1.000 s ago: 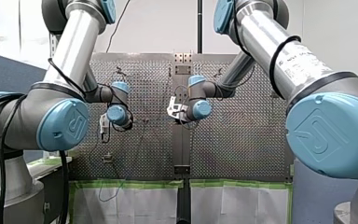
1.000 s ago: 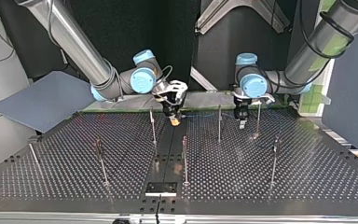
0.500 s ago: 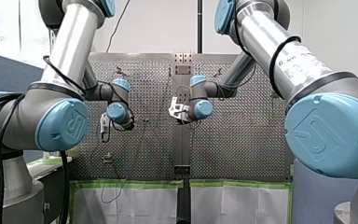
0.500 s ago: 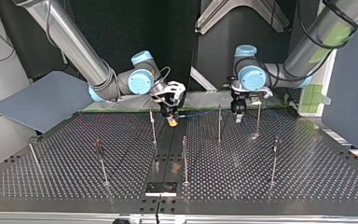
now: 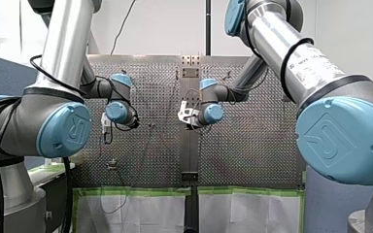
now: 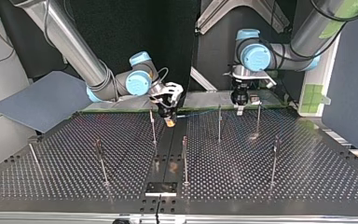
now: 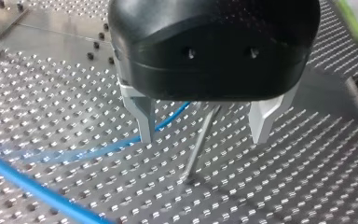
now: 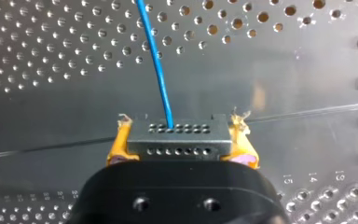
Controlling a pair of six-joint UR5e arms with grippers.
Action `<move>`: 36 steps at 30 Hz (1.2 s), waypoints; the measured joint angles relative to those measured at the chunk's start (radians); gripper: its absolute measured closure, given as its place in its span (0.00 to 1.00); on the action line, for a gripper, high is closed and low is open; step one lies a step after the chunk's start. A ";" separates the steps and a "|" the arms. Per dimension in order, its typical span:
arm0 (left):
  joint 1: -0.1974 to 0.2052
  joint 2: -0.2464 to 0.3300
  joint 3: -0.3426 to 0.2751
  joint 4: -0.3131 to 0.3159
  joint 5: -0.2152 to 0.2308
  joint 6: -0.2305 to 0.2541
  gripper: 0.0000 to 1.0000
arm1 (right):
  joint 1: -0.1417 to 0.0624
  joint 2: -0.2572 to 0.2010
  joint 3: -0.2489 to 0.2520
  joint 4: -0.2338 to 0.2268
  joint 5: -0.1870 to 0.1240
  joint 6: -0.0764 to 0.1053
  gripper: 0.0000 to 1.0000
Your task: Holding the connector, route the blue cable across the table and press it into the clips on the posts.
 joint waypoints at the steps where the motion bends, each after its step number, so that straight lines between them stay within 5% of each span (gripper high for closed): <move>1: -0.003 0.003 -0.009 -0.002 0.000 0.001 0.00 | 0.000 0.000 0.000 0.001 0.000 0.000 1.00; 18: -0.115 0.009 -0.082 0.069 -0.032 -0.029 0.00 | -0.011 0.000 0.000 0.018 0.000 0.000 1.00; 25: -0.179 0.008 -0.044 0.122 -0.094 -0.091 0.00 | -0.019 0.000 0.000 0.031 0.000 -0.008 1.00; 36: -0.300 -0.061 0.061 0.079 -0.212 -0.134 0.00 | -0.020 0.000 0.000 0.031 -0.003 -0.013 1.00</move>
